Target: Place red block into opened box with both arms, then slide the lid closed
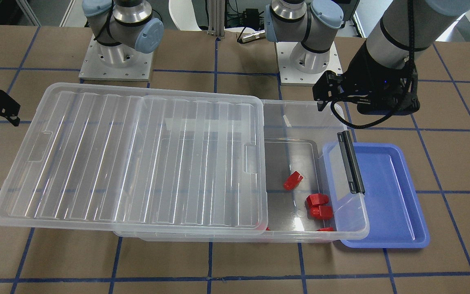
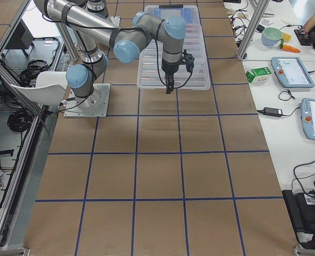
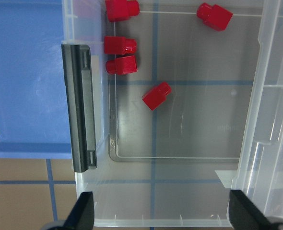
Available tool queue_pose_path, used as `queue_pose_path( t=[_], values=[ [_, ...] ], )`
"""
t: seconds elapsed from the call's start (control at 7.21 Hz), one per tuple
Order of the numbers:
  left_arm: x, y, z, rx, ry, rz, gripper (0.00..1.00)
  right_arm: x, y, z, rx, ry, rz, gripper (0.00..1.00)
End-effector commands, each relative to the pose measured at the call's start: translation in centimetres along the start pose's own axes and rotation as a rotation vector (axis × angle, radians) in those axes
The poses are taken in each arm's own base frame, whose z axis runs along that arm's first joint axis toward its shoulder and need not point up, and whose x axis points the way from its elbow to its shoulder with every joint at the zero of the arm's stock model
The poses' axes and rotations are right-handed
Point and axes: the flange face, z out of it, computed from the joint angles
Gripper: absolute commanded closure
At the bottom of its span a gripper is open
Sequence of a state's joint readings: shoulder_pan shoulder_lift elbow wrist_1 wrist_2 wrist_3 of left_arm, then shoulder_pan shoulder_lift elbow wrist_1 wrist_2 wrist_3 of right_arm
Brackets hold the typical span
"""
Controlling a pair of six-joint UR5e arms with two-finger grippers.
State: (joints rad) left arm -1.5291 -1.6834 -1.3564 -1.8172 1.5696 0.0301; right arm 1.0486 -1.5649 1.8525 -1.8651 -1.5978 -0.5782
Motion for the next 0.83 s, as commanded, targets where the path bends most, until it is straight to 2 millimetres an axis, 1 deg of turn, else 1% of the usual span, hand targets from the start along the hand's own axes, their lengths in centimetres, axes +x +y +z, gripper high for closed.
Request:
queue_pose_path(
  t=[0.0, 0.14, 0.28, 0.42, 0.55, 0.69],
  values=[
    [0.2, 1.7, -0.7, 0.002, -0.006, 0.004, 0.00, -0.3, 0.4, 2.6, 0.009, 0.003, -0.008, 0.00],
    [0.5, 2.5, 0.0, -0.010, -0.007, 0.010, 0.00, -0.4, 0.5, 2.7, 0.006, 0.001, -0.005, 0.00],
    [1.7, 3.9, 1.5, -0.032, -0.013, 0.029, 0.00, -0.6, 0.4, 2.6, 0.009, -0.001, 0.002, 0.00],
    [2.3, 5.1, 1.6, -0.029, -0.025, 0.048, 0.00, -1.0, 0.4, 2.6, 0.009, -0.003, 0.013, 0.00],
    [2.3, 5.9, 1.8, -0.029, -0.027, 0.050, 0.00, -1.4, 0.3, 2.4, 0.024, -0.027, 0.015, 0.00],
    [2.1, 6.2, 1.4, -0.020, -0.026, 0.062, 0.00, -1.9, 0.2, 2.5, 0.028, -0.050, 0.046, 0.00]
  ],
)
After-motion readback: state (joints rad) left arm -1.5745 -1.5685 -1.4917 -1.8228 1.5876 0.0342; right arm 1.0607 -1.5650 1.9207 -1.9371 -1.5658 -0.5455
